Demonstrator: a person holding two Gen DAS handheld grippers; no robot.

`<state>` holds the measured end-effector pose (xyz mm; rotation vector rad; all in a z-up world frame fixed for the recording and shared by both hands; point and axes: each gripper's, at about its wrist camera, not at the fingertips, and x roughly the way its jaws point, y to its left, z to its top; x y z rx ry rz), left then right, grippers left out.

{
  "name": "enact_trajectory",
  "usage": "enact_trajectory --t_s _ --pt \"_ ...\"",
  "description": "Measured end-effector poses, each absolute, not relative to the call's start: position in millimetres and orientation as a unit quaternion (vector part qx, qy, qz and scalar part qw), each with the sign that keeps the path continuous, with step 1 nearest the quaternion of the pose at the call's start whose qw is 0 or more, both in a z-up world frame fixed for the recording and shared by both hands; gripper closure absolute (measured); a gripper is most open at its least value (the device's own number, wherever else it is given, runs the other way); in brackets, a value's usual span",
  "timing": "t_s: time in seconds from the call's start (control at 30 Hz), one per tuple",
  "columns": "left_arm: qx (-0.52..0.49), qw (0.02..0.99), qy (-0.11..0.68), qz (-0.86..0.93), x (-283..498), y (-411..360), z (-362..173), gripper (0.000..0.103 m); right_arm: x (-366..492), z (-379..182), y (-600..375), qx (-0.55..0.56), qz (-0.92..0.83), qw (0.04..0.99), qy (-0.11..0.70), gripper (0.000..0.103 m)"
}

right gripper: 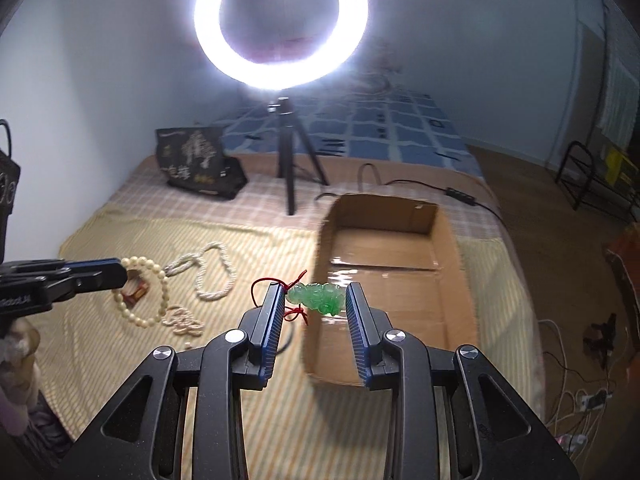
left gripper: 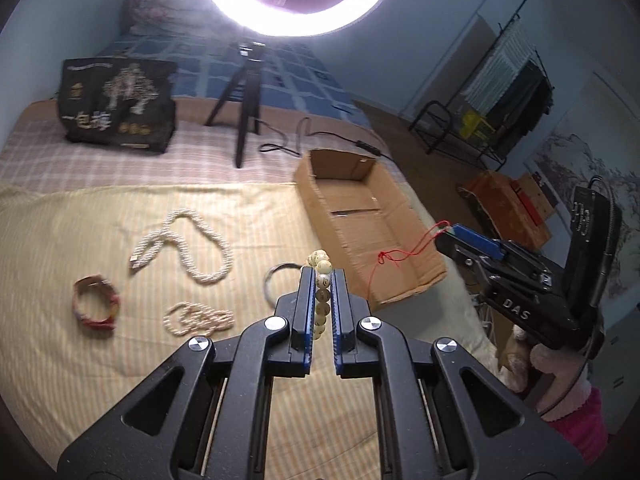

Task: Organize jewelry
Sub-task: 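Carry both items to the cardboard box and open the right gripper over it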

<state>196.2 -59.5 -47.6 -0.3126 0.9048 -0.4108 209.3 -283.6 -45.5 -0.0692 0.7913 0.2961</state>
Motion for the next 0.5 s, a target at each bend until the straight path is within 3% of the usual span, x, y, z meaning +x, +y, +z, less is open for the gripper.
enact_trajectory --t_s 0.5 --pt "-0.127 0.854 0.438 -0.252 244.1 -141.4 -59.9 0.098 229.3 -65.2 -343.2 -0.013 0.084 0.909 0.409 0.073"
